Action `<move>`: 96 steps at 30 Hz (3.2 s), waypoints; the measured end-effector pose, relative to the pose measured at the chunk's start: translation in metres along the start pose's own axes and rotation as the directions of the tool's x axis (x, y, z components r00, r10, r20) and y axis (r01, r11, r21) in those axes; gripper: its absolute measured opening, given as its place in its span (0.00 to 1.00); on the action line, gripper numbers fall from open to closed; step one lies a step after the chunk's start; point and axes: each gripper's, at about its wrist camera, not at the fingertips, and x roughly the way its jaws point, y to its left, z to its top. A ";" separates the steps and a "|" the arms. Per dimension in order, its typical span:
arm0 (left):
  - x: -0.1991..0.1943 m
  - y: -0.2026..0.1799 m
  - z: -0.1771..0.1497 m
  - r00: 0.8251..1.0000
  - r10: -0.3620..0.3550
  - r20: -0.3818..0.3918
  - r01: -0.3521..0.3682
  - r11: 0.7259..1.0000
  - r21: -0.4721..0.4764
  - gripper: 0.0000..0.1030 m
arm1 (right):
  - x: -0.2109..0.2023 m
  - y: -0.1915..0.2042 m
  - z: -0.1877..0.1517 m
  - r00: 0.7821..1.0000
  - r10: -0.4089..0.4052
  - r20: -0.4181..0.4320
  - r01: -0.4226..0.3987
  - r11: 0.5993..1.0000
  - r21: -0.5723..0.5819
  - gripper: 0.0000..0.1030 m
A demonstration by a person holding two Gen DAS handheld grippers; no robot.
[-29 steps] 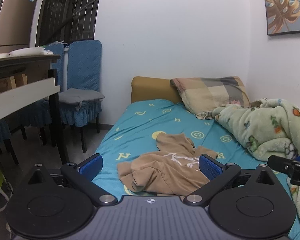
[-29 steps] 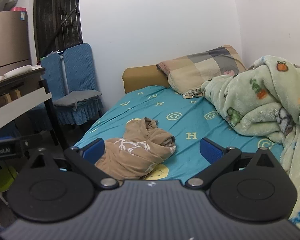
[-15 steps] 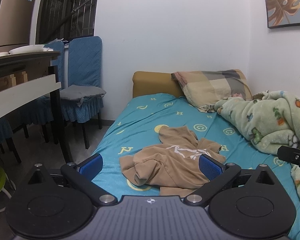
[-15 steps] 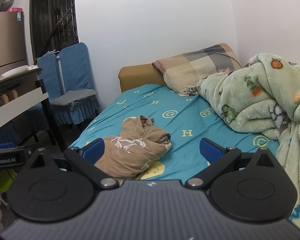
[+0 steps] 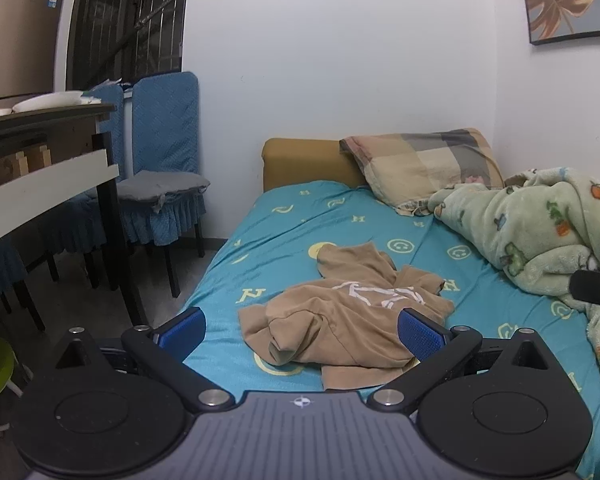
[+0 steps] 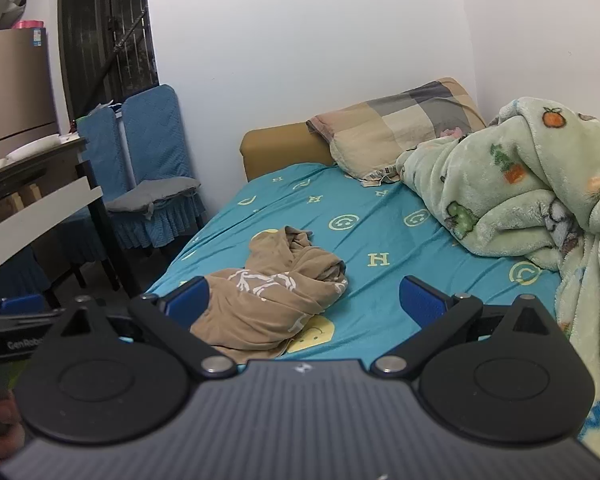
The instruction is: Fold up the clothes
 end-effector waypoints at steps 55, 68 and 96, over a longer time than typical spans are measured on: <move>0.050 0.041 -0.020 0.854 -0.498 -0.151 0.442 0.847 -0.295 0.27 | 0.122 -0.026 -0.029 0.974 0.096 -0.207 -0.060 0.983 0.174 0.70; 0.114 0.128 0.008 0.968 -0.231 -0.099 0.160 0.870 -0.467 0.55 | 0.160 0.084 -0.088 0.870 0.319 -0.375 -0.405 0.897 -0.178 0.68; 0.144 -0.012 -0.050 0.904 -0.278 -0.324 0.342 0.926 0.160 0.55 | 0.083 -0.087 -0.029 0.943 -0.142 -0.302 0.242 0.914 0.326 0.73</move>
